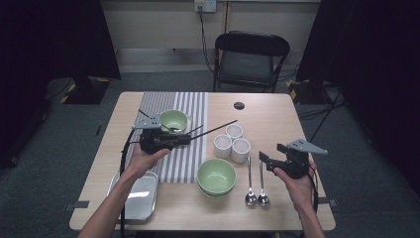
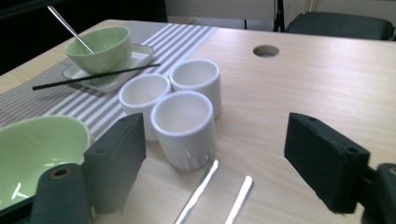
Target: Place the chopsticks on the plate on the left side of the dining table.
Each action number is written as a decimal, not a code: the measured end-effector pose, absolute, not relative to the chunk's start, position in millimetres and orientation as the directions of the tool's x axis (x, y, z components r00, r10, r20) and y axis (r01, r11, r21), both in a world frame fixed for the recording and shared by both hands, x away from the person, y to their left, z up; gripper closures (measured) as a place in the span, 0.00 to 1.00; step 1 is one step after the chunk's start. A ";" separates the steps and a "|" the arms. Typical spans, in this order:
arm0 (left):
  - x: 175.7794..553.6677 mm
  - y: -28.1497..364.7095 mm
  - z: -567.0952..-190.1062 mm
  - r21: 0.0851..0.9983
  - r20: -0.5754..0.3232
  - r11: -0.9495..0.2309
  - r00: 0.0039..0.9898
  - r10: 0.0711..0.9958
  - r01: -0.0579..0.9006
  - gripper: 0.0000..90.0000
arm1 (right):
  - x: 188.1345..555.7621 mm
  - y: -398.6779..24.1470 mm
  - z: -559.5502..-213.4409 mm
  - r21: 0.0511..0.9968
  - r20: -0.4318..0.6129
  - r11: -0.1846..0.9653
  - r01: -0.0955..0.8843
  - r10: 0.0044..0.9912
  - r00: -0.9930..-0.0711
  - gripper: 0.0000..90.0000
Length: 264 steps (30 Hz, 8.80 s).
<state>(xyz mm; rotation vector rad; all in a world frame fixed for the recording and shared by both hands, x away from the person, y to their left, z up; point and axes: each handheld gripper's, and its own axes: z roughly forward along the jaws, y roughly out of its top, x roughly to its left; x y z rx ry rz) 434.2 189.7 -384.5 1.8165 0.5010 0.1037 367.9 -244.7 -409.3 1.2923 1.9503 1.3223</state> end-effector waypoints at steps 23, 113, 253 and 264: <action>453.6 216.9 -406.2 0.907 -0.212 -0.226 0.848 0.485 0.356 0.95 | 357.9 -300.4 -465.9 0.794 0.077 0.129 0.594 0.948 -0.310 0.17; 507.5 217.5 -481.6 0.764 -0.181 -0.385 0.744 0.643 0.518 0.94 | 362.5 -308.7 -499.6 0.739 -0.018 0.202 0.643 0.960 -0.281 0.17; 498.1 268.8 -479.1 0.751 -0.130 -0.396 0.706 0.696 0.528 0.80 | 363.3 -308.2 -499.5 0.738 -0.015 0.204 0.643 0.958 -0.286 0.16; 497.9 274.6 -478.2 0.754 -0.113 -0.399 0.701 0.705 0.522 0.79 | 363.2 -308.2 -499.5 0.738 -0.015 0.204 0.643 0.958 -0.286 0.16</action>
